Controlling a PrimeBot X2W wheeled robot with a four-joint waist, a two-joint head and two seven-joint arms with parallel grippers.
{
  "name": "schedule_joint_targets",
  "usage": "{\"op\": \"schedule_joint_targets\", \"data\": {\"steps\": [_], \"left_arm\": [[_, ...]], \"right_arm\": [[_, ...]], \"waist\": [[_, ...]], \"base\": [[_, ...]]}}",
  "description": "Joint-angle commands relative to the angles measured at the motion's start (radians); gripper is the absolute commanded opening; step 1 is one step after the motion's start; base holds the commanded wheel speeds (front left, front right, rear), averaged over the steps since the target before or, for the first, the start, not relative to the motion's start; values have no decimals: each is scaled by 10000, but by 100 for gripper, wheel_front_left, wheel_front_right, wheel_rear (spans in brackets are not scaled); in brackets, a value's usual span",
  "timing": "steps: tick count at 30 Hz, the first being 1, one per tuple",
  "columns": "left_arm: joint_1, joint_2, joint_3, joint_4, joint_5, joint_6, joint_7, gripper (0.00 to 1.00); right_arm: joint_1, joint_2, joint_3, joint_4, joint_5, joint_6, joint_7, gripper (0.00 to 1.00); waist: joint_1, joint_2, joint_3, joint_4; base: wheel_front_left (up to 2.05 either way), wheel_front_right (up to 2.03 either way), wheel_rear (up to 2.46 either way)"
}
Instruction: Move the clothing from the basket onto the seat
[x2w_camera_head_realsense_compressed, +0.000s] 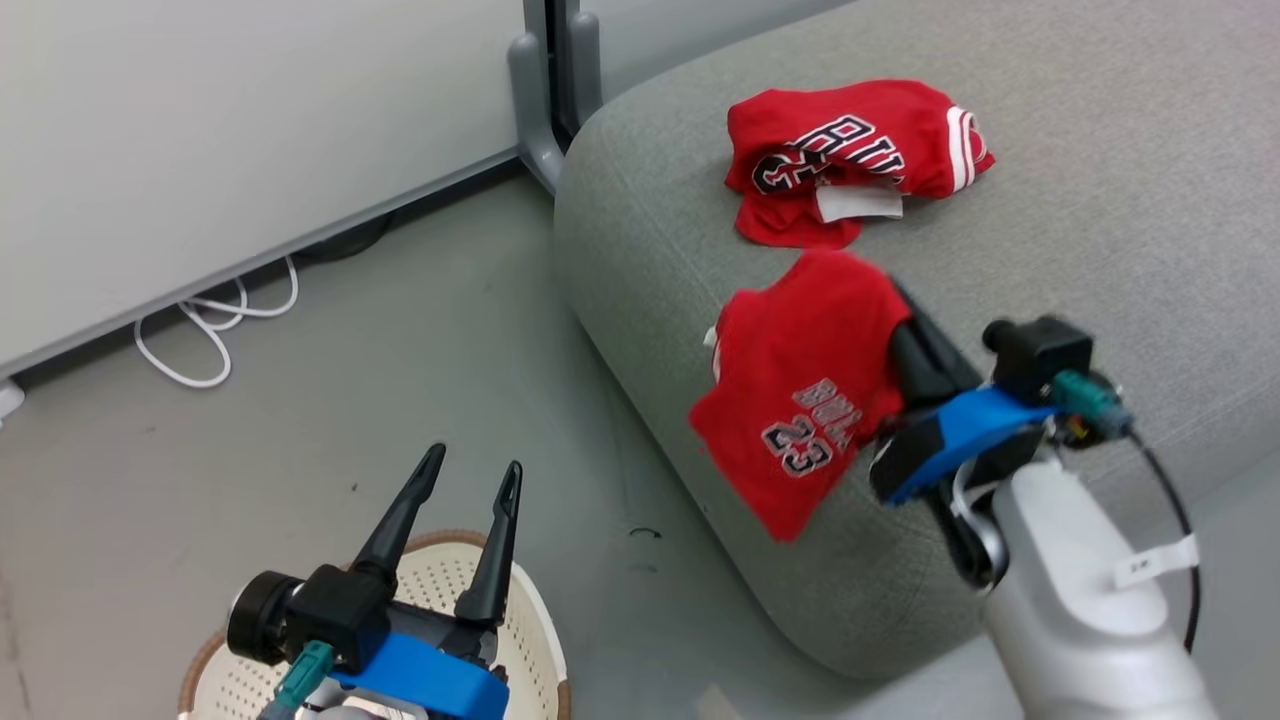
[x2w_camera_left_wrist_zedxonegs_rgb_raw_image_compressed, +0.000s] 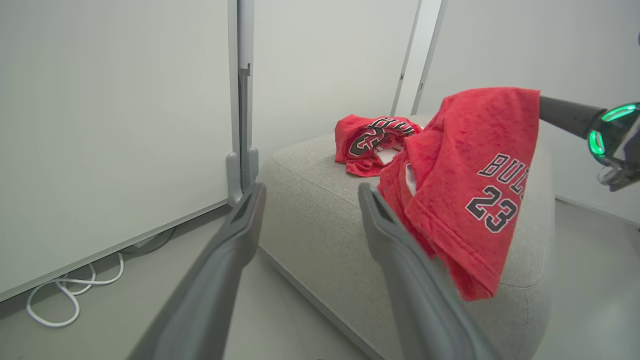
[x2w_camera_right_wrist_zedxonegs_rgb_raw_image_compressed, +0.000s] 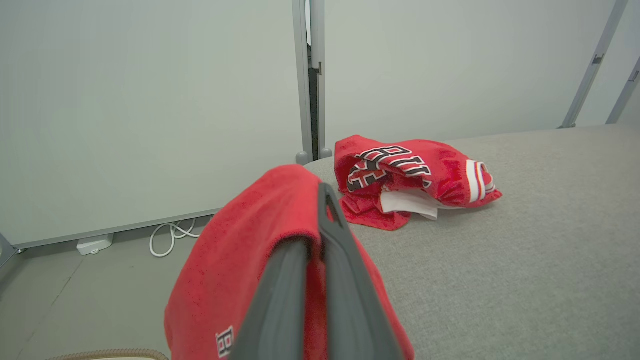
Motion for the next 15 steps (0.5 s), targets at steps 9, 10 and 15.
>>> {"op": "schedule_joint_targets", "data": {"steps": [9, 10, 15], "left_arm": [[-728, 509, -223, -400, 48, -13, -43, 100], [-833, 568, -255, -478, 38, -13, -43, 100], [-1261, 905, -361, -938, 150, -13, -44, 100]], "right_arm": [[-2074, -343, -1863, -740, -743, 5, 261, 0], [-2344, -499, -2040, -853, -835, 5, 385, 0], [-3693, -1323, -3122, -1406, -1028, 5, 1090, 0]], "waist": [[0, -1, 1439, 482], [0, -1, 1634, 548], [0, -1, 2632, 824]], "base": [[0, 0, 0], [0, 0, 0], [0, 0, 0]]}}
